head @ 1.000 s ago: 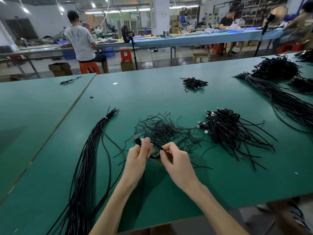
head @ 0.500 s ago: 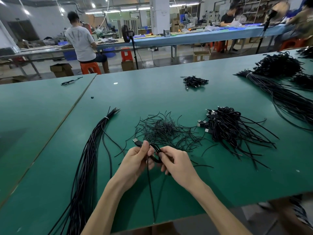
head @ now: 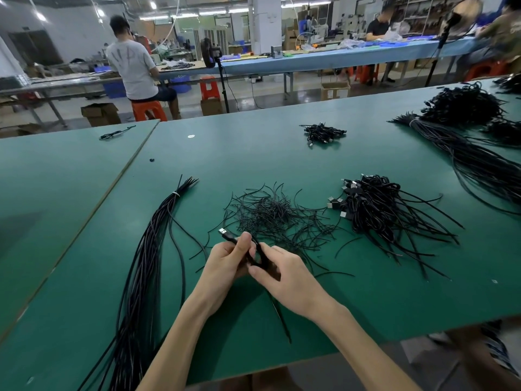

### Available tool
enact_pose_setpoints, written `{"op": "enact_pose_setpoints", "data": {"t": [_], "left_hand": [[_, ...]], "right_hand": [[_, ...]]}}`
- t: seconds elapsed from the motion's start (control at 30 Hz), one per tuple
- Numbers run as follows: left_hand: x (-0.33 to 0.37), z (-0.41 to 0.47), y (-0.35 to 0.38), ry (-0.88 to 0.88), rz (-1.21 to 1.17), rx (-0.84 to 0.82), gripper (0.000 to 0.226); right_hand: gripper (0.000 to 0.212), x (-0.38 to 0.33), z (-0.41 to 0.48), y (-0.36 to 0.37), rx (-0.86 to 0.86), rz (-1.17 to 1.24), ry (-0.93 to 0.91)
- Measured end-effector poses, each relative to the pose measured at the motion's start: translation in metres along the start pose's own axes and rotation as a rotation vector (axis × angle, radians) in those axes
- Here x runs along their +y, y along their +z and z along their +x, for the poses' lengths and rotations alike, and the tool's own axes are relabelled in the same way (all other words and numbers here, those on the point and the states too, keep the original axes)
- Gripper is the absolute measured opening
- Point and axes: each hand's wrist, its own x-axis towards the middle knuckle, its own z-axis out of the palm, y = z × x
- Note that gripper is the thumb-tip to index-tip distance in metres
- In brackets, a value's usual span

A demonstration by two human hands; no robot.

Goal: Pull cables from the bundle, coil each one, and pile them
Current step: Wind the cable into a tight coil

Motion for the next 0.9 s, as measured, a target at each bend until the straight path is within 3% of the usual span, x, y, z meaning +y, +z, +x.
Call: {"op": "enact_pose_setpoints", "data": {"t": [0.07, 0.23, 0.47, 0.63, 0.8, 0.9], "left_hand": [[0.000, 0.000, -0.001, -0.005, 0.018, 0.044, 0.043], [-0.003, 0.001, -0.005, 0.035, 0.049, 0.100, 0.039], [-0.003, 0.001, -0.012, 0.004, -0.103, -0.018, 0.022], [-0.002, 0.000, -0.012, 0.005, -0.129, 0.016, 0.016], [-0.003, 0.000, -0.011, 0.032, -0.135, 0.081, 0.047], [-0.004, 0.001, -0.010, 0.025, -0.208, -0.019, 0.040]], "right_hand": [[0.040, 0.000, 0.000, 0.000, 0.023, 0.007, -0.003], [0.053, 0.002, 0.001, -0.001, 0.040, 0.011, 0.022], [0.049, 0.004, 0.001, -0.003, 0.049, 0.076, 0.050], [0.047, 0.003, 0.001, -0.002, 0.060, 0.097, 0.056], [0.038, 0.004, 0.000, -0.003, 0.043, 0.108, 0.036], [0.037, 0.004, 0.001, -0.002, 0.012, 0.102, 0.031]]}}
